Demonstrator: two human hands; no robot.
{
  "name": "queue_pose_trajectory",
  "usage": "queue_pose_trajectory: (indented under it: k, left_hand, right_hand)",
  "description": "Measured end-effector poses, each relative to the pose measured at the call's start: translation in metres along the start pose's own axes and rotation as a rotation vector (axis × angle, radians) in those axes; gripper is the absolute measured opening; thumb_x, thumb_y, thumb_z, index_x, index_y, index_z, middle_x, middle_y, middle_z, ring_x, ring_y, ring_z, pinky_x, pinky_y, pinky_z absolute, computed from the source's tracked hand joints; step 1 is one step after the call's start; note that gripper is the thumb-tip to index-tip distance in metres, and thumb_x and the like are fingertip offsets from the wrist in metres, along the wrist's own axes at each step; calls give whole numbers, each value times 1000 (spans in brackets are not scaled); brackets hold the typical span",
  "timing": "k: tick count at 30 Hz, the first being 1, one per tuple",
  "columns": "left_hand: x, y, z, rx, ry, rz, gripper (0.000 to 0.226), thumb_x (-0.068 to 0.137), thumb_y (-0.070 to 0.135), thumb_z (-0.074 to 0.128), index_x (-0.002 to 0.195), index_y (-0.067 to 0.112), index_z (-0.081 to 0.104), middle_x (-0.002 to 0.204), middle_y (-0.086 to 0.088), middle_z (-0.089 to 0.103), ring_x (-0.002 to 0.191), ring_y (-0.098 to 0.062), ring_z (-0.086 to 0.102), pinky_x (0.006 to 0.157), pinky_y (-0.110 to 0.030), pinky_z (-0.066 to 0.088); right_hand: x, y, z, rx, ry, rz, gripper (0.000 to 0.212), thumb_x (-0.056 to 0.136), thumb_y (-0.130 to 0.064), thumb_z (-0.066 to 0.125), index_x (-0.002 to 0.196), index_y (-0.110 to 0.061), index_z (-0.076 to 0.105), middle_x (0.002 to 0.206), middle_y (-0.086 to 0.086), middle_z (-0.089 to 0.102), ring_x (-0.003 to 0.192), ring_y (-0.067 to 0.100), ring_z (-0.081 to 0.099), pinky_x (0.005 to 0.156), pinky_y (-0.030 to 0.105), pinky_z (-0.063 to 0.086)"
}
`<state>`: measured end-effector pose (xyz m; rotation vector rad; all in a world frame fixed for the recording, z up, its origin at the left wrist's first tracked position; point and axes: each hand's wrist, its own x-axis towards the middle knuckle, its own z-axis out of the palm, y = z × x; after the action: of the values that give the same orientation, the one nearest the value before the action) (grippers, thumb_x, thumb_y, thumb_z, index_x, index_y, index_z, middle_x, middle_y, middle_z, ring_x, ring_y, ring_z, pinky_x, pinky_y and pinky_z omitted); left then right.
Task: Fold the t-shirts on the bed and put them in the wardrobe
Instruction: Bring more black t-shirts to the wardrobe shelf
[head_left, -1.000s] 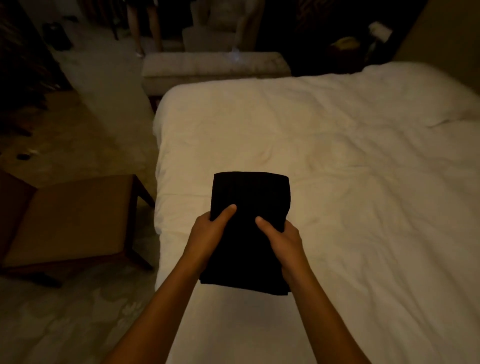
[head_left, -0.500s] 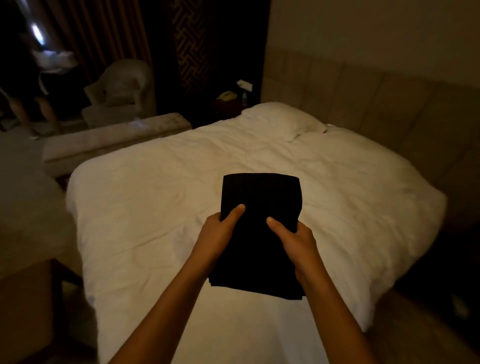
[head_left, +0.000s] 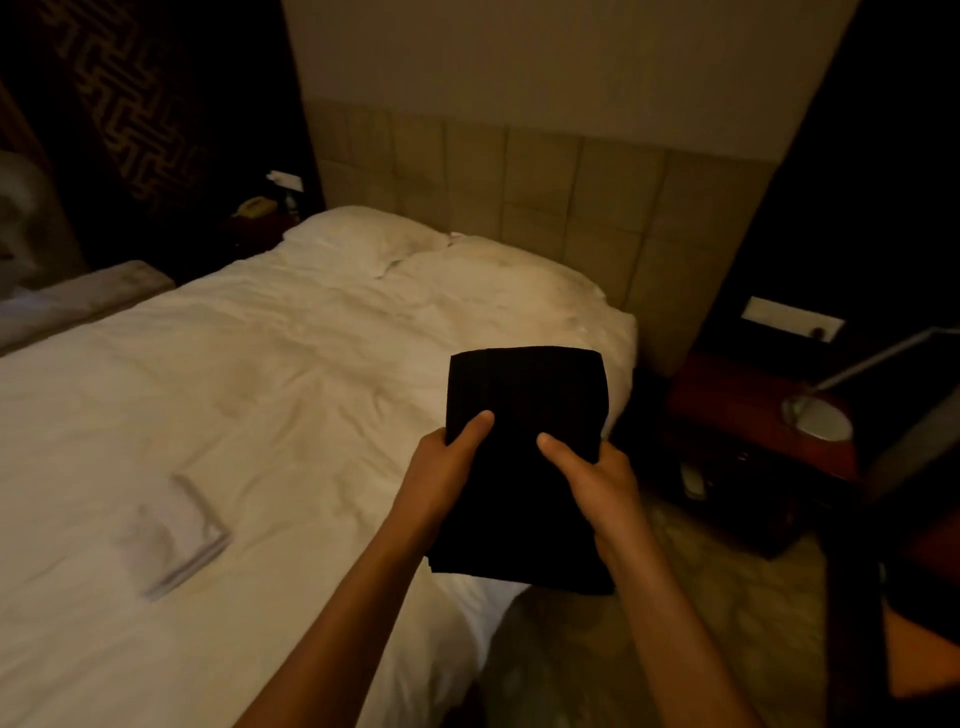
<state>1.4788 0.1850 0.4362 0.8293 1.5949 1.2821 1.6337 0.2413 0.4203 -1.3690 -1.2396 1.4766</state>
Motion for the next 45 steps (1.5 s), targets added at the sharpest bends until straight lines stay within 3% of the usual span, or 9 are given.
queue_pose_trajectory:
  k: [4,20,24,29,32,36,39,42,45]
  left_hand:
    - [4,1,72,36,-62,-20,26,93,49,57,90,26,68,79,4,75,72,-8,72,63,-23,54]
    - [139,-14,282,229,-399,-48,31,94,49,57,94,21,71,81,2,75,77,-9,72,66,-21,54]
    - [200,-10,337,286,-496,-53,39,86,60,59,102,26,70,91,5,75,85,-8,71,81,-31,57]
    - [248,2,403,345,-652,-55,14,91,50,60,84,38,61,73,18,70,65,9,65,58,-10,48]
    - [260,3,446,361,-766,-54,17,93,46,59,79,38,60,63,20,67,60,5,65,68,-22,55]
    - [266,-9,505,441,-865,-78,32,82,70,57,90,40,66,92,8,73,86,-12,71,88,-45,56]
    - [261,-15,549,503,-930,-79,57,72,83,54,105,39,68,98,7,74,91,-14,71,89,-44,55]
    - [249,-18,598,493,-973,-91,27,90,56,57,100,34,69,96,5,74,88,-12,71,87,-39,56]
    - [240,-20,649,491,-995,-80,27,91,53,59,106,32,67,103,5,73,94,-12,70,90,-38,55]
  right_hand:
    - [7,7,-70,67,68,5,37,80,-35,78,114,-30,63,110,-4,66,100,17,65,86,35,56]
    - [121,46,-237,147,415,66,35,80,-39,78,112,-30,69,101,-9,74,92,9,71,85,38,59]
    - [172,43,-270,174,510,98,34,82,-38,76,114,-29,69,103,-9,74,93,9,71,84,38,59]
    - [210,38,-310,157,647,60,27,88,-27,72,93,-48,55,81,-46,61,80,-21,59,62,6,48]
    - [222,48,-339,208,708,100,27,83,-38,75,90,-59,60,92,-34,67,91,-6,65,76,22,55]
    - [224,62,-382,247,836,103,26,79,-43,76,101,-50,65,103,-19,71,101,8,67,91,40,56]
    - [225,70,-418,255,915,89,39,74,-46,73,111,-38,64,110,-10,70,106,11,67,95,42,54]
    - [228,86,-461,269,956,112,31,82,-36,73,111,-37,62,112,-7,69,106,14,66,95,44,54]
    - [232,99,-511,265,984,115,53,73,-51,73,120,-29,62,116,-3,68,108,18,65,94,46,54]
